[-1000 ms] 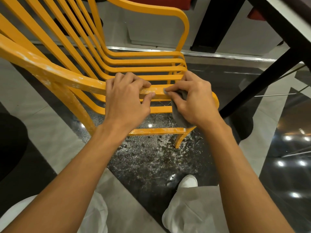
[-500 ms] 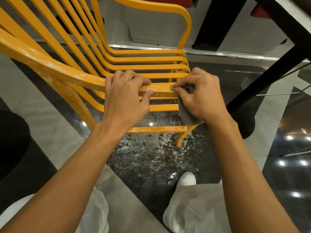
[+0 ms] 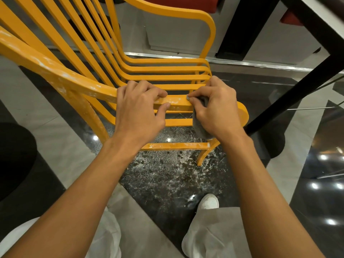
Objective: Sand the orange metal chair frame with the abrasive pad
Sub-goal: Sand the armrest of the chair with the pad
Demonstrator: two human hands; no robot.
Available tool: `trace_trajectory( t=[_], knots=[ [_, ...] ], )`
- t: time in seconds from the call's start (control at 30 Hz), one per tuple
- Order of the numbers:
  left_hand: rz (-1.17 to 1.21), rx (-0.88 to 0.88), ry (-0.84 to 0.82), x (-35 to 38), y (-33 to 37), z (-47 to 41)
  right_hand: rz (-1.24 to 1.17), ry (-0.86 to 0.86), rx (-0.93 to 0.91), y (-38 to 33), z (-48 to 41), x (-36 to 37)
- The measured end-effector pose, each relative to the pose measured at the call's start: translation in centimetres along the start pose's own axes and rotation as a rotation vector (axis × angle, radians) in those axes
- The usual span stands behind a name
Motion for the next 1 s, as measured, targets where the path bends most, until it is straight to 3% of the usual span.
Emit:
trace_trajectory(
  t=[0.17,0.37,0.57,0.77,1.0],
  knots=[
    [0.001,-0.004,0.007,-0.2,-0.2,0.0,-0.055,-0.071,-0.097,-0.6,0.3,0.0],
    [-0.004,-0.006,0.006,-0.5,-0.5,-0.1,-0.018,-0.026,-0.006,0.0,-0.2,-0.1],
    [0.0,-0.011,0.003,-0.4,-0.7,0.0,-0.063,-0.084,-0.122,-1.2,0.1,0.3],
    [0.008,-0.014,0.0,-0.5,-0.8,-0.1,-0.01,-0.019,-0.02,-0.2,-0.3,0.1],
    [0.014,-0.009,0.001,-0.4,-1.0,-0.1,-0.061,-0.089,-0.108,-1.0,0.0,0.1]
  ],
)
Point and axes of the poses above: each hand's wrist, its own z-axis away from the middle knuckle, its own x-axis out of the palm, y = z × x, the point moved 3 cm from there along -z, towards the middle knuckle, and after that the axes turned 15 degrees about z, right-handed, at the moved point
